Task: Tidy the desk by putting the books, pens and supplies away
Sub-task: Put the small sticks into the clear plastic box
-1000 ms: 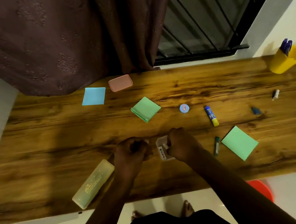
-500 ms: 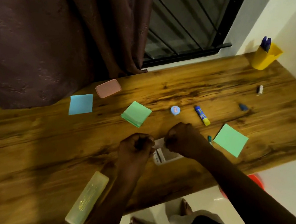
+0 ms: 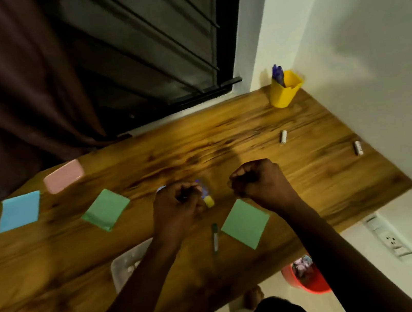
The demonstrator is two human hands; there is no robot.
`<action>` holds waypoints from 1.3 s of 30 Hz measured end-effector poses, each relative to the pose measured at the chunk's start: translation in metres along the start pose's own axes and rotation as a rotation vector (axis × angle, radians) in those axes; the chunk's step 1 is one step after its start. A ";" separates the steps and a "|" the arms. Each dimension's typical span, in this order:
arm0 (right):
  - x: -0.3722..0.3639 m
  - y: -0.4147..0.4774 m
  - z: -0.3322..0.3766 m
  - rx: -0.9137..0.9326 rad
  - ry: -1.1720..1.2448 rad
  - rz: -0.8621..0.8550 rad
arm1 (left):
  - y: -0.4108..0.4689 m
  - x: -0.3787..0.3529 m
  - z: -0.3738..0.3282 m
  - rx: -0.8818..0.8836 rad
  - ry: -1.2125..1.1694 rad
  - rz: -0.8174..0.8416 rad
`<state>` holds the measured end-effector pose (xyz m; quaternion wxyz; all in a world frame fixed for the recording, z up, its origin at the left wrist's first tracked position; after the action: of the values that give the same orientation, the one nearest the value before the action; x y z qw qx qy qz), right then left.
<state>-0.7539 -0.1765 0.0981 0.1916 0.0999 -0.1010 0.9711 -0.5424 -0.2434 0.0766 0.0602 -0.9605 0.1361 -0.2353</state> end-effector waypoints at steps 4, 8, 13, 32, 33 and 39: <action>0.058 0.024 -0.022 -0.033 0.017 -0.051 | 0.027 -0.061 -0.027 0.015 -0.007 0.012; 0.113 0.044 -0.041 -0.035 -0.009 -0.113 | 0.048 -0.115 -0.053 0.038 0.028 0.022; 0.172 0.059 -0.061 -0.034 -0.099 -0.192 | 0.078 -0.172 -0.072 -0.015 0.154 0.064; 0.302 0.080 -0.149 -0.257 -0.499 -0.437 | 0.166 -0.335 -0.106 -0.344 0.763 0.194; 0.302 0.082 -0.151 -0.249 -0.502 -0.439 | 0.167 -0.337 -0.104 -0.356 0.762 0.185; 0.281 0.090 -0.140 -0.181 -0.398 -0.420 | 0.156 -0.320 -0.107 -0.369 0.691 0.147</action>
<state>-1.0659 -0.1259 0.0153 0.3729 0.2894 -0.1998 0.8586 -0.9019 -0.3052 0.0033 -0.1460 -0.8072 0.2567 -0.5111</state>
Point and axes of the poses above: each hand's wrist, its own y-axis towards the middle knuckle, its own x-axis out of the back of the hand, z = x × y, the point moved 5 cm from there along y, towards the middle knuckle, and after that the axes turned 15 degrees about y, right-handed, at the moved point
